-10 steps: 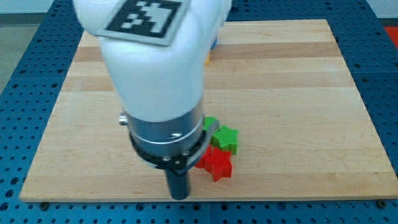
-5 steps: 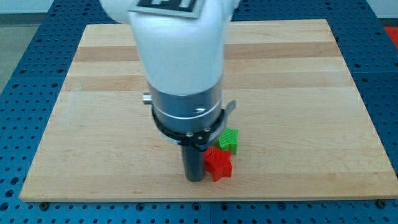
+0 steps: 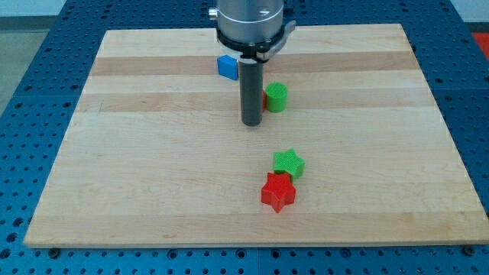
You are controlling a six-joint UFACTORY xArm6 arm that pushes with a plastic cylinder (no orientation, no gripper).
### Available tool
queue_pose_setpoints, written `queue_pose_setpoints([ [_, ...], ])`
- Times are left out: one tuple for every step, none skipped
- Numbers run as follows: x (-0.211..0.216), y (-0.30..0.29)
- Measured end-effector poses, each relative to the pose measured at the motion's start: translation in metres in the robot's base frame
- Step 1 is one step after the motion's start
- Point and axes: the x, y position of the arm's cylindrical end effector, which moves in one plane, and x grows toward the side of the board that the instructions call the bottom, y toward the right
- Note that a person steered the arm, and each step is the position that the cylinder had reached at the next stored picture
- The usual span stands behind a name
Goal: Push the red circle to the right side of the board
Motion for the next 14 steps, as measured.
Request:
queue_pose_setpoints([
  [0.009, -0.025],
  [-0.026, -0.036],
  [-0.058, -0.009],
  [-0.051, 0.02],
  [-0.043, 0.045],
  [-0.048, 0.068],
  [-0.048, 0.081],
  [-0.048, 0.066],
  [-0.048, 0.043],
  [-0.049, 0.016],
  [-0.042, -0.008],
  [-0.008, -0.015],
  [0.016, -0.015],
  [0.024, -0.002],
])
